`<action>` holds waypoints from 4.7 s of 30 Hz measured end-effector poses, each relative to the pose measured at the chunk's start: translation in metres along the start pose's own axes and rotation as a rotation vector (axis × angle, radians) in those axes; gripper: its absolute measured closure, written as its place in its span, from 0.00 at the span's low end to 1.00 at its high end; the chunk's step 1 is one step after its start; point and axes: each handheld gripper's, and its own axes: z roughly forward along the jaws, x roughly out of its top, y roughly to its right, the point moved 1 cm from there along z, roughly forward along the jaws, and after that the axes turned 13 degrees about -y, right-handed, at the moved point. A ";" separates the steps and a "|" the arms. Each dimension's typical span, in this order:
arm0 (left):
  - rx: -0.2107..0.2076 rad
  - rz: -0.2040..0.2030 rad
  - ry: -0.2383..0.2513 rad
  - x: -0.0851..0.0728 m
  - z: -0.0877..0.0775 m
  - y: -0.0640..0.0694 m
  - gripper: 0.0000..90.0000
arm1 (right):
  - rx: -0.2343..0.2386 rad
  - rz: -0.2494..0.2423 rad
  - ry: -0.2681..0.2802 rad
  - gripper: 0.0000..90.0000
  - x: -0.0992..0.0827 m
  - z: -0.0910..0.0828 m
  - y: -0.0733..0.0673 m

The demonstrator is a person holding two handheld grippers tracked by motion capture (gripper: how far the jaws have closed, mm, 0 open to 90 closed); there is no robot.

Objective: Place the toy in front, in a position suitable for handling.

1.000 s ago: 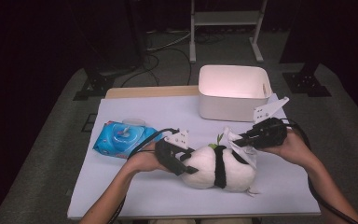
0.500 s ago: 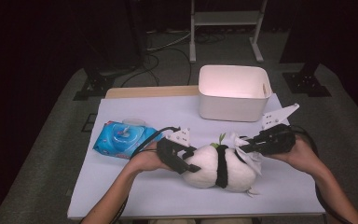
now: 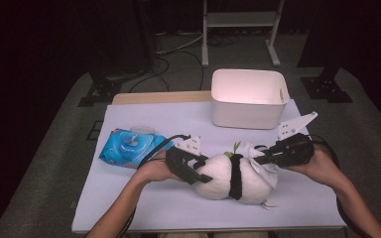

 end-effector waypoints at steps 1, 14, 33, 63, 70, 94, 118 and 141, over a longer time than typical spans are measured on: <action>0.001 0.001 -0.002 -0.001 0.000 0.000 0.40 | 0.001 0.002 0.004 0.88 -0.002 -0.001 0.000; 0.020 0.002 -0.025 0.008 -0.005 -0.005 0.40 | 0.005 0.000 0.001 0.88 -0.001 -0.001 0.001; 0.004 -0.010 -0.006 0.006 -0.005 -0.007 0.40 | 0.013 -0.029 -0.033 0.88 0.008 -0.001 0.000; 0.017 -0.034 0.042 0.006 -0.008 -0.006 0.21 | 0.019 -0.049 -0.050 0.88 0.012 0.010 -0.006; -0.013 -0.039 0.047 0.003 -0.005 -0.008 0.17 | 0.015 -0.021 -0.028 0.88 -0.002 0.004 -0.005; -0.057 -0.057 0.136 0.012 -0.004 -0.012 0.36 | -0.006 0.034 0.029 0.88 -0.021 -0.003 0.000; 0.044 -0.011 0.126 0.025 -0.056 -0.003 0.36 | 0.029 -0.029 0.083 0.88 0.015 0.021 0.000; 0.025 -0.033 0.126 0.023 -0.048 -0.007 0.18 | 0.053 0.009 0.080 0.88 -0.010 0.029 0.003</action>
